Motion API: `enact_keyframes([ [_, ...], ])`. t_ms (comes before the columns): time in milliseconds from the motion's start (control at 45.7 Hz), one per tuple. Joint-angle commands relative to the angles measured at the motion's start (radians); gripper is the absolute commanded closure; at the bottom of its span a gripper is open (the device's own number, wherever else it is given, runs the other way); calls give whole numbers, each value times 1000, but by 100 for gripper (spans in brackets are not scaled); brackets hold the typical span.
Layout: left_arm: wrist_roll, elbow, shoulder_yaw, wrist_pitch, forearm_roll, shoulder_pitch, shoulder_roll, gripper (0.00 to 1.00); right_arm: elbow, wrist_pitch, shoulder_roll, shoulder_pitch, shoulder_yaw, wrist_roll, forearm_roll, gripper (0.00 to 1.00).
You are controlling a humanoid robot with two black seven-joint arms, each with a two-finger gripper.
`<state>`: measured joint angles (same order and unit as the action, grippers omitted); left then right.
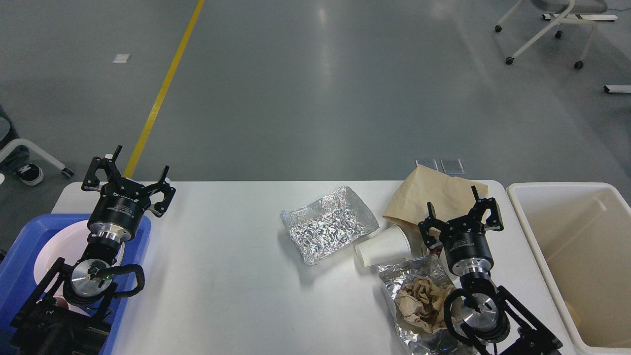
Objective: Tidy desktop
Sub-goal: 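Release the pink plate and raise the left gripper above the tray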
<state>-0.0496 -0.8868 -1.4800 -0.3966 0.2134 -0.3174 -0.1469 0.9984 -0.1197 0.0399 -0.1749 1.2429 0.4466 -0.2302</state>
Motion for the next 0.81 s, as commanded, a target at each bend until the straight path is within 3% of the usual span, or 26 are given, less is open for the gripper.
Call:
enact_keyframes([
  [0, 11, 0, -11, -1, -6, 0, 3, 4, 0, -1, 0, 0, 0, 0, 0, 0],
  [504, -15, 2, -6, -11, -3, 17, 6, 4, -1, -1, 0, 0, 0, 0, 0, 0],
  [701, -85, 2, 3, -30, 6, 61, 6, 4, -1, -1, 0, 0, 0, 0, -1, 0],
  [788, -116, 2, -20, -88, -20, 98, 6, 4, -1, -1, 0, 0, 0, 0, -1, 0],
])
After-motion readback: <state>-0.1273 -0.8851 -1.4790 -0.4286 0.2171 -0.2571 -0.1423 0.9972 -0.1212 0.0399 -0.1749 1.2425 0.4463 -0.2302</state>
